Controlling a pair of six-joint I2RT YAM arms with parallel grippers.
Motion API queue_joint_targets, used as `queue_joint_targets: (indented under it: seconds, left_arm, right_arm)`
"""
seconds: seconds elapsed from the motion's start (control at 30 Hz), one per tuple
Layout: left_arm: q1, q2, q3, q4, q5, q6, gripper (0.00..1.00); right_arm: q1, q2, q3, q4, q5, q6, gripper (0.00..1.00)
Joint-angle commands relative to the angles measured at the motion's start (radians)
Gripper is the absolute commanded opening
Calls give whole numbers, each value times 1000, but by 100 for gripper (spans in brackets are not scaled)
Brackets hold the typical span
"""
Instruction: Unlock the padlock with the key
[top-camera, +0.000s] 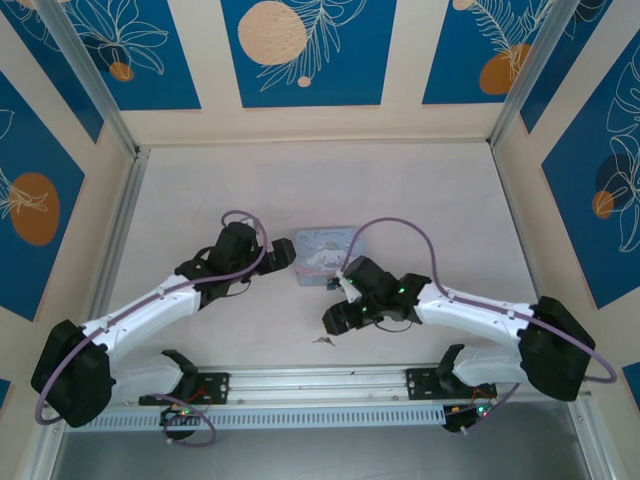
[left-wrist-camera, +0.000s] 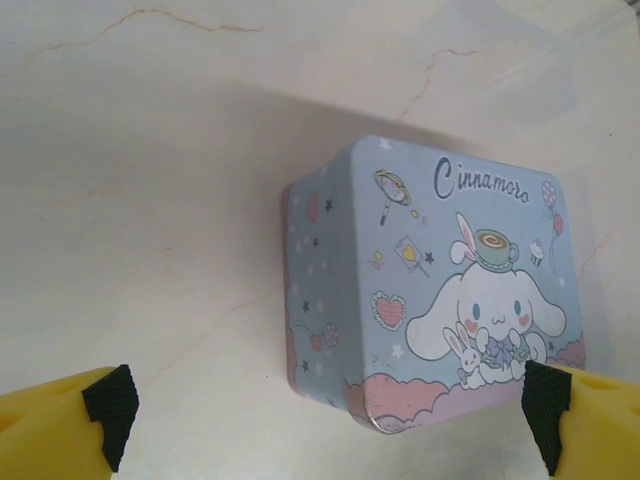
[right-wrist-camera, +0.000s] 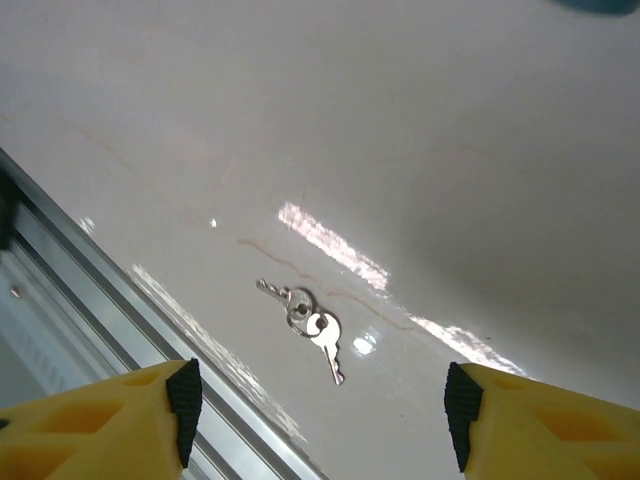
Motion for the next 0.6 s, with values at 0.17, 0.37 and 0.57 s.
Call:
queue_joint_targets:
  seconds: [0.17, 0.37, 0.57]
  left_arm:
    - [53, -6, 12, -61, 74, -21, 100]
    - [75, -8, 9, -62, 91, -24, 100]
    - [88, -12, 3, -61, 102, -25, 100]
  right_arm:
    - [140, 211, 113, -26, 139, -142, 64]
    - [199, 308, 171, -57, 211, -168, 60]
    - [227, 353, 184, -65, 238, -174, 58]
